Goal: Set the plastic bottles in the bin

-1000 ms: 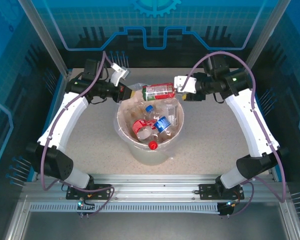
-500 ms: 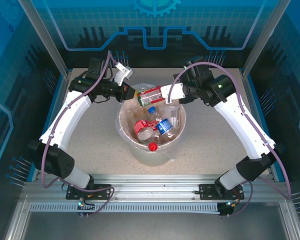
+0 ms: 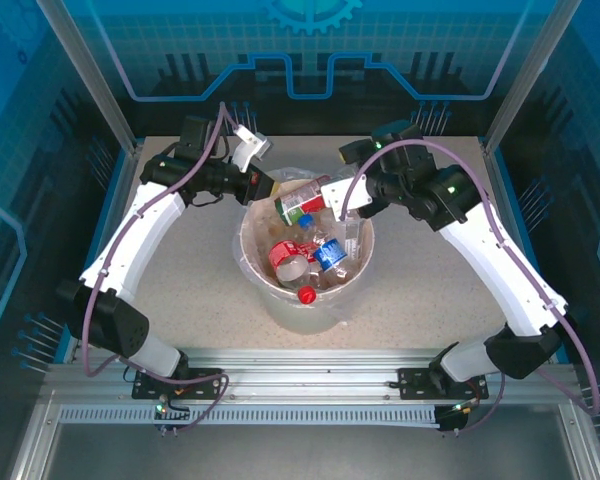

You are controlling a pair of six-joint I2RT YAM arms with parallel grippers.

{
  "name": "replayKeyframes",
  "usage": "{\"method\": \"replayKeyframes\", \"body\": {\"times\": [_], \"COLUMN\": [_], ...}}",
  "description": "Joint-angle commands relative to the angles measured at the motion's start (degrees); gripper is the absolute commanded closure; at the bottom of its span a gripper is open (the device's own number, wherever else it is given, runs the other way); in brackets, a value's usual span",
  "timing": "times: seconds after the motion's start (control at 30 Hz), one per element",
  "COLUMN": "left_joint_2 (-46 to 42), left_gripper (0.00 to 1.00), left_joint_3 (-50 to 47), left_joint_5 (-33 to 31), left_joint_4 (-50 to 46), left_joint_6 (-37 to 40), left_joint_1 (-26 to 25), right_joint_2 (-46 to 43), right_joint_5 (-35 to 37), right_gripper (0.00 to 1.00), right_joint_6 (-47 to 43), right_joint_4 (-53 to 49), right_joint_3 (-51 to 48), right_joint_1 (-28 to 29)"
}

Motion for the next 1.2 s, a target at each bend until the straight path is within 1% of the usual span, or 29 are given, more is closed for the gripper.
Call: {"method": "replayKeyframes", "body": {"times": [0.0,0.13,0.23,0.27,0.37,0.4,0.47,0.5,0.53,0.57,0.63,0.67,0.7,0.77,0.83,0.9,1.0,1.03,1.1,1.17], "left_joint_2": [-2.4,-2.8,-3.1,-3.2,-3.1,-3.1,-3.2,-3.2,-3.2,-3.2,-3.1,-3.0,-2.9,-2.8,-2.9,-3.0,-3.0,-2.9,-2.6,-2.3], "left_gripper": [1.0,1.0,1.0,1.0,1.0,1.0,1.0,1.0,1.0,1.0,1.0,1.0,1.0,1.0,1.0,1.0,1.0,1.0,1.0,1.0], "left_joint_3": [-0.7,-1.1,-2.0,-2.2,-2.7,-2.8,-3.0,-3.1,-3.2,-3.3,-3.5,-3.6,-3.6,-3.8,-4.1,-4.3,-4.1,-4.1,-4.0,-4.0], "left_joint_5": [1.8,2.5,2.9,3.0,2.7,2.7,2.6,2.6,2.6,2.7,2.8,2.8,2.8,2.9,2.6,2.4,1.9,1.8,1.8,2.0], "left_joint_4": [4.4,6.5,8.0,8.4,8.6,8.6,8.8,9.0,9.2,9.4,9.9,10.0,10.1,10.4,10.8,10.7,10.4,10.3,10.4,10.9], "left_joint_6": [-2.3,-3.7,-4.2,-4.2,-4.0,-3.9,-3.9,-4.0,-4.1,-4.2,-4.5,-4.6,-4.7,-4.9,-5.1,-5.0,-4.6,-4.6,-4.6,-5.1], "left_joint_1": [-0.5,-0.5,-0.5,-0.5,-0.5,-0.5,-0.5,-0.5,-0.5,-0.5,-0.5,-0.5,-0.5,-0.5,-0.5,-0.5,-0.5,-0.5,-0.5,-0.5], "right_joint_2": [-0.2,0.9,0.1,-0.7,-3.7,-4.6,-5.8,-6.3,-6.3,-6.2,-4.5,-3.9,-3.5,-3.2,-3.0,-2.5,-2.8,-3.0,-3.6,-3.7], "right_joint_5": [-3.1,-3.7,-5.0,-6.0,-12.1,-14.5,-16.5,-17.0,-17.3,-16.6,-14.5,-13.1,-12.8,-17.3,-15.2,-16.3,-21.4,-22.6,-25.0,-26.6], "right_gripper": [0.21,0.26,0.29,0.29,0.25,0.24,0.22,0.22,0.24,0.27,0.3,0.29,0.31,0.35,0.41,0.47,0.52,0.54,0.61,0.65], "right_joint_6": [-0.1,0.1,1.8,2.2,4.3,5.6,9.8,13.8,19.5,26.5,42.0,46.3,51.6,59.2,68.5,79.4,90.9,93.6,97.8,100.9], "right_joint_4": [-2.9,-3.7,-0.1,1.7,5.7,6.0,8.0,10.0,12.2,14.1,13.6,13.4,14.6,14.5,14.8,12.4,11.4,11.1,12.0,12.7], "right_joint_3": [1.3,2.2,1.7,1.1,-1.0,-1.3,-2.3,-2.7,-2.8,-2.3,1.1,2.2,2.6,2.9,2.7,3.2,0.9,0.2,-1.9,-3.4], "right_joint_1": [-0.3,0.5,0.5,0.2,-2.1,-3.2,-5.5,-7.1,-9.0,-10.6,-13.9,-14.5,-15.1,-16.6,-17.3,-19.6,-22.1,-22.6,-23.3,-23.8]}}
